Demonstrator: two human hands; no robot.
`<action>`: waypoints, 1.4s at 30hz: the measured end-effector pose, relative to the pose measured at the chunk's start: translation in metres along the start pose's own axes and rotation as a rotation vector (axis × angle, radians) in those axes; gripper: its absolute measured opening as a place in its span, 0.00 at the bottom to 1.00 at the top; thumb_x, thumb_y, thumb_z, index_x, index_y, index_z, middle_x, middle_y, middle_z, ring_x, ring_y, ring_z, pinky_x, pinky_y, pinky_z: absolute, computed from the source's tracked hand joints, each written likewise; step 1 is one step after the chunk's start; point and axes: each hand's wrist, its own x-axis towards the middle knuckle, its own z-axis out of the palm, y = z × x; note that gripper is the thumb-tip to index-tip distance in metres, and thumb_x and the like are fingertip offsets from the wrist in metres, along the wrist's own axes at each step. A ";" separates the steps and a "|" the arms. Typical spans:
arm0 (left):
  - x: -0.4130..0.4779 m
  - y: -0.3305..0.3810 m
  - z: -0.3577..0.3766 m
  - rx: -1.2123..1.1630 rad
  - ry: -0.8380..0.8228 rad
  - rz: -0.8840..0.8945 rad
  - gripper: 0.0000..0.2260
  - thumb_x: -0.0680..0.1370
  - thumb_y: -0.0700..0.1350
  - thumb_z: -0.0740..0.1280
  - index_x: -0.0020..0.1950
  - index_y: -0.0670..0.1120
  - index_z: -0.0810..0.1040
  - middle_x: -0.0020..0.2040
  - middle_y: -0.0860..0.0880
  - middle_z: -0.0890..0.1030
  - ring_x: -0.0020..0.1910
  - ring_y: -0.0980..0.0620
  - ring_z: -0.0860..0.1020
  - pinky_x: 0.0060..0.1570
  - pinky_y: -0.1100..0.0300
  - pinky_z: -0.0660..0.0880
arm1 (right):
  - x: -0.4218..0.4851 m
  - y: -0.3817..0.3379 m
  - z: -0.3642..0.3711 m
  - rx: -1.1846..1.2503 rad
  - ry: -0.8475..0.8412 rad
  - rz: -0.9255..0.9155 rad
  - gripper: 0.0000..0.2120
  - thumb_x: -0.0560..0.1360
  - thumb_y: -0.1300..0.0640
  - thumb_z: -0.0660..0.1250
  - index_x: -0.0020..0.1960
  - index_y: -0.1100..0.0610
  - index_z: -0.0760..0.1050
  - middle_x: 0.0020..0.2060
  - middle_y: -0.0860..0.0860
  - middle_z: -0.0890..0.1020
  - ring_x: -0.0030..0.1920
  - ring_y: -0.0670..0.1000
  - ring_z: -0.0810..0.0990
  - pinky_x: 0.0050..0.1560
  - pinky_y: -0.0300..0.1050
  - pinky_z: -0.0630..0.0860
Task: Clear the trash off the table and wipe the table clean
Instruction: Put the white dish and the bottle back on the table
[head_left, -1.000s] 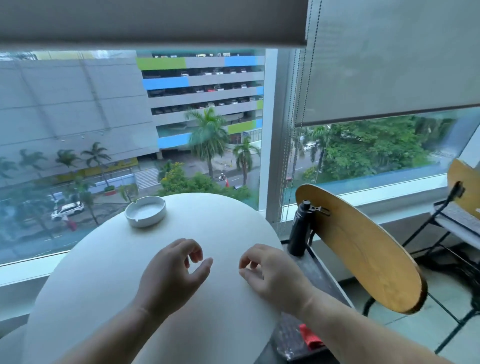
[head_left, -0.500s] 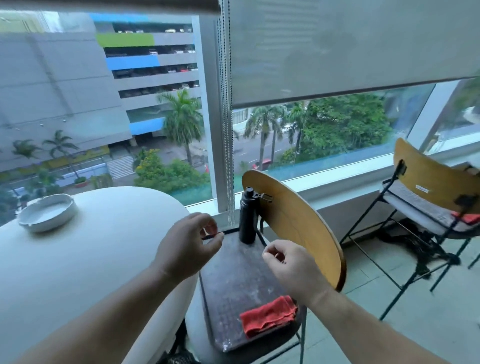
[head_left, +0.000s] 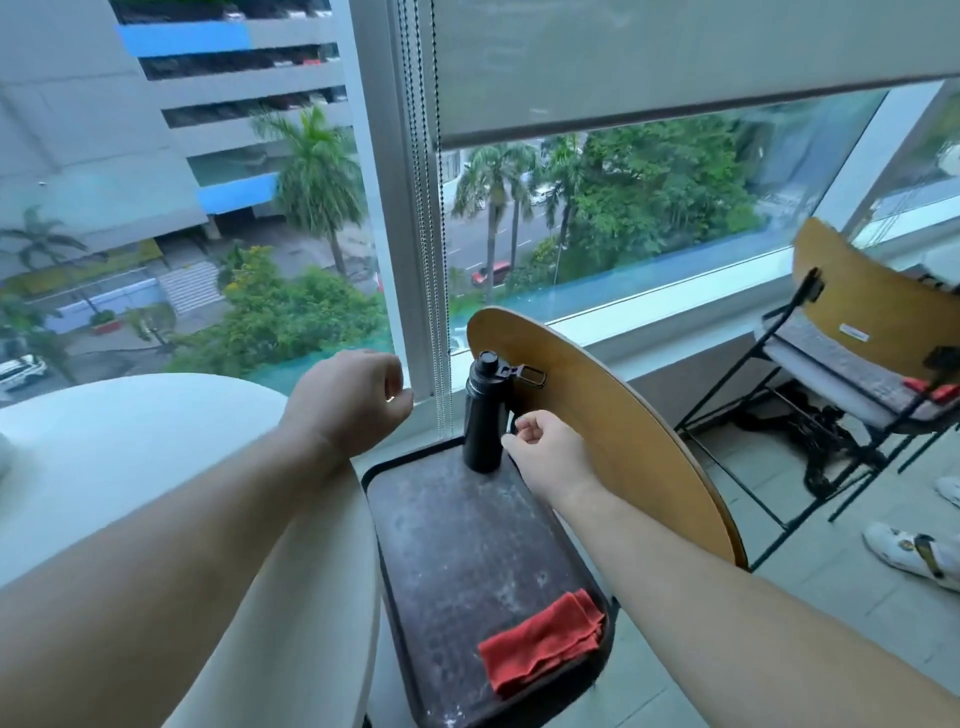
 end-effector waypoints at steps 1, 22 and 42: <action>0.002 -0.002 0.003 0.017 -0.023 -0.006 0.10 0.75 0.54 0.70 0.37 0.50 0.77 0.37 0.54 0.80 0.39 0.45 0.79 0.37 0.55 0.77 | 0.013 0.001 0.005 0.010 -0.004 0.017 0.14 0.77 0.50 0.71 0.61 0.51 0.78 0.50 0.46 0.82 0.53 0.52 0.81 0.55 0.47 0.78; 0.015 -0.010 0.027 0.009 -0.002 -0.158 0.12 0.75 0.57 0.68 0.36 0.52 0.76 0.36 0.56 0.79 0.37 0.51 0.78 0.36 0.54 0.79 | 0.135 0.020 0.062 0.181 -0.010 -0.010 0.35 0.57 0.47 0.85 0.61 0.50 0.78 0.54 0.43 0.85 0.56 0.47 0.83 0.61 0.45 0.79; -0.037 0.070 0.001 -0.708 -0.075 -0.191 0.24 0.76 0.68 0.63 0.65 0.56 0.78 0.51 0.56 0.85 0.48 0.60 0.84 0.51 0.57 0.81 | 0.024 -0.129 -0.066 0.957 -0.237 -0.130 0.31 0.78 0.31 0.62 0.54 0.58 0.83 0.44 0.54 0.89 0.44 0.56 0.88 0.43 0.51 0.86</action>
